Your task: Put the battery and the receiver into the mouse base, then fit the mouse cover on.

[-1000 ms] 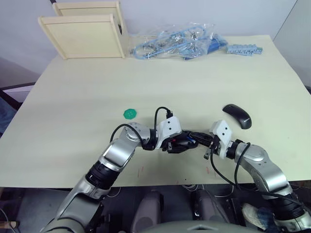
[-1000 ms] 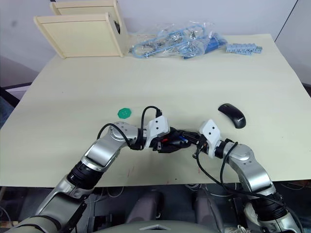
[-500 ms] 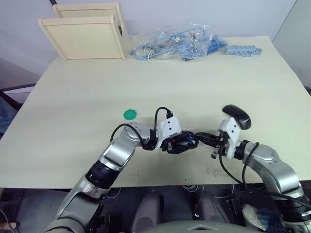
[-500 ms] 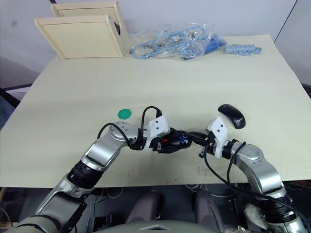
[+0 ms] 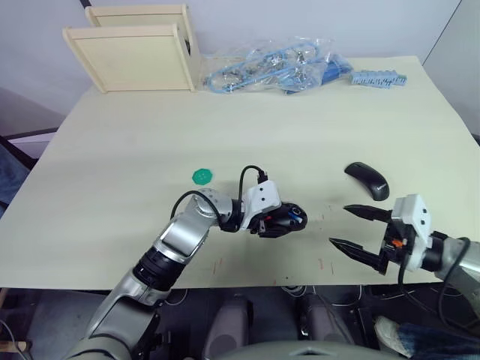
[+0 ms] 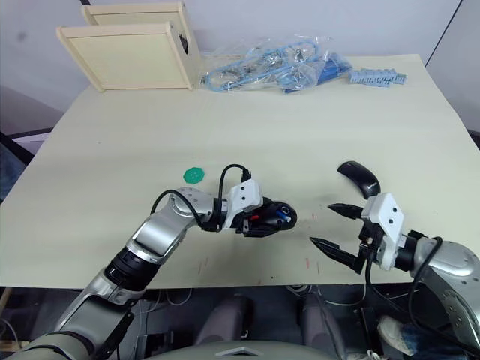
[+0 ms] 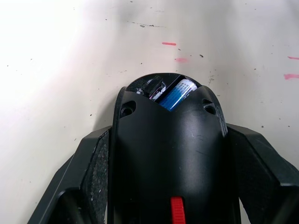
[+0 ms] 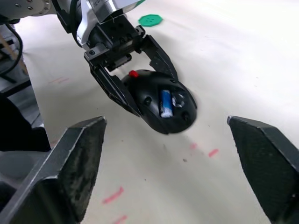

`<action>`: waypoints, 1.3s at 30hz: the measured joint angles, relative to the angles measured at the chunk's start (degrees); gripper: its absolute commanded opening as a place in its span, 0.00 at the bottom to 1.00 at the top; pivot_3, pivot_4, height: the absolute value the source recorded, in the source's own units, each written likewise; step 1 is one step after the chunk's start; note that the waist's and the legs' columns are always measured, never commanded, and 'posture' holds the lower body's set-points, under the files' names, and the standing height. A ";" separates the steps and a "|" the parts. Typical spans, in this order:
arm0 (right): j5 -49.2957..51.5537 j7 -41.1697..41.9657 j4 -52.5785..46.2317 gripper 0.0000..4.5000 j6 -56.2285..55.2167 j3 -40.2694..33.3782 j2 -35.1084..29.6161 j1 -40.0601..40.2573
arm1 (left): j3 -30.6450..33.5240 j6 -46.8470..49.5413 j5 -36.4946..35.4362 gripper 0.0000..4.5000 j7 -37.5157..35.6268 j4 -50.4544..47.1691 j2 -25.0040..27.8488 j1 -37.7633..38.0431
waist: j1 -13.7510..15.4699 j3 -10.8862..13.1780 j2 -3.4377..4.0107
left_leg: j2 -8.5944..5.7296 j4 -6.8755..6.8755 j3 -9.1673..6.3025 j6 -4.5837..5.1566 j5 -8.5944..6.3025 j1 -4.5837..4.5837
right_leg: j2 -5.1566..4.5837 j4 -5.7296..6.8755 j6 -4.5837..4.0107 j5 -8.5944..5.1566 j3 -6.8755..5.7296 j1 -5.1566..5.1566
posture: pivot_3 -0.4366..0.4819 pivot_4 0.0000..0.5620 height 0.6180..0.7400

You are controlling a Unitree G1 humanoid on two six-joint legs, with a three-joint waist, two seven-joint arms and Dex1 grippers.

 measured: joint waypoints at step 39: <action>2.31 -17.04 1.85 1.00 19.44 -11.13 -8.26 -5.67 | 51.18 -4.31 -43.28 0.99 -14.67 -20.67 9.61 42.79 | 0.19 0.13 -0.01 | 0.14 -0.19 0.21 -0.01 -0.01 0.02 | -0.05 -0.19 -0.11 -0.05 0.13 -0.06 | 0.48 0.27 1.00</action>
